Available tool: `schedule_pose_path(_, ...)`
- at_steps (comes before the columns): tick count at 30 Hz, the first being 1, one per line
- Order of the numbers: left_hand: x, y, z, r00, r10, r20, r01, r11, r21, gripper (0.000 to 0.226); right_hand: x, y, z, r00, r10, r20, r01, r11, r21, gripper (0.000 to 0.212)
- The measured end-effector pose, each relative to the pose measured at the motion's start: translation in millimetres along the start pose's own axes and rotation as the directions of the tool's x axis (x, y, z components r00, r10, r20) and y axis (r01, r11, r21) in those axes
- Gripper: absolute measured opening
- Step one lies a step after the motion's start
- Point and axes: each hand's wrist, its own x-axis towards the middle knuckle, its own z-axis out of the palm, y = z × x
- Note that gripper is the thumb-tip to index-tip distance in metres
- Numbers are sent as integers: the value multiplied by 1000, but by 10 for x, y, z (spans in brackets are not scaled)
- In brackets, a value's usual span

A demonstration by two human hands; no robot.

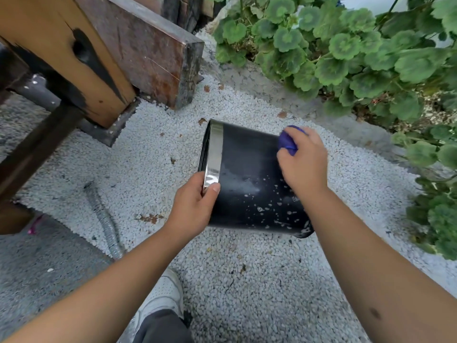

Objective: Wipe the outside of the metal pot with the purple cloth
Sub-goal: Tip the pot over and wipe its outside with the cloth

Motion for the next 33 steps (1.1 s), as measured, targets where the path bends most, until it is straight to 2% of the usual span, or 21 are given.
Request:
schedule_pose_path(2,-29,12,45,987,38,155,-10,984,-179,49,-190,-314,120,989,-137,52,135,990,45,50)
schedule_pose_path(3,-13,13,55,978,70,194,-31,979,-199,67,-311,-460,198,968,-235,90,231,971,54,50)
schedule_pose_path(4,13,20,59,972,115,203,-85,985,-151,77,-437,-577,283,935,-331,127,326,944,54,49)
schedule_pose_path(5,39,14,61,966,171,197,-155,984,-91,78,-548,-655,367,903,-400,154,397,916,50,47)
schedule_pose_path(7,86,-5,59,954,236,186,-230,972,-53,73,-665,-690,482,888,-422,184,422,906,39,44)
schedule_pose_path(10,109,-93,19,938,278,205,-292,956,39,83,-656,-532,534,910,-369,189,384,922,-48,46)
schedule_pose_path(13,128,-177,-10,944,268,194,-292,951,106,88,-622,-316,543,903,-394,169,417,899,-133,44)
schedule_pose_path(16,120,-203,10,965,228,130,-242,966,96,87,-500,-50,436,935,-328,138,351,912,-213,43)
schedule_pose_path(19,98,-244,15,977,190,93,-199,975,98,86,-271,287,201,992,-121,44,129,938,-321,46)
schedule_pose_path(21,102,-222,24,973,202,110,-213,972,97,85,-168,464,65,1000,-7,-3,6,963,-270,47)
schedule_pose_path(24,111,-137,31,958,255,131,-260,965,23,82,-128,562,-5,999,26,-23,-30,988,-150,47)
schedule_pose_path(26,46,-156,59,978,200,65,-194,977,-86,83,-121,591,1,998,32,-46,-38,990,-135,45)
schedule_pose_path(27,-30,-179,78,994,111,19,-106,980,-169,80,-120,608,3,998,33,-52,-40,990,-134,44)
schedule_pose_path(29,-190,-219,127,1000,-1,-6,0,973,-231,59,-107,634,0,997,43,-62,-51,991,-124,43)
schedule_pose_path(31,-266,-219,173,1000,-4,31,7,994,-107,35,-72,626,-27,995,78,-60,-84,992,-98,43)
schedule_pose_path(33,-241,-125,158,1000,4,20,-3,999,-44,30,-12,604,-69,989,136,-48,-139,988,-68,44)
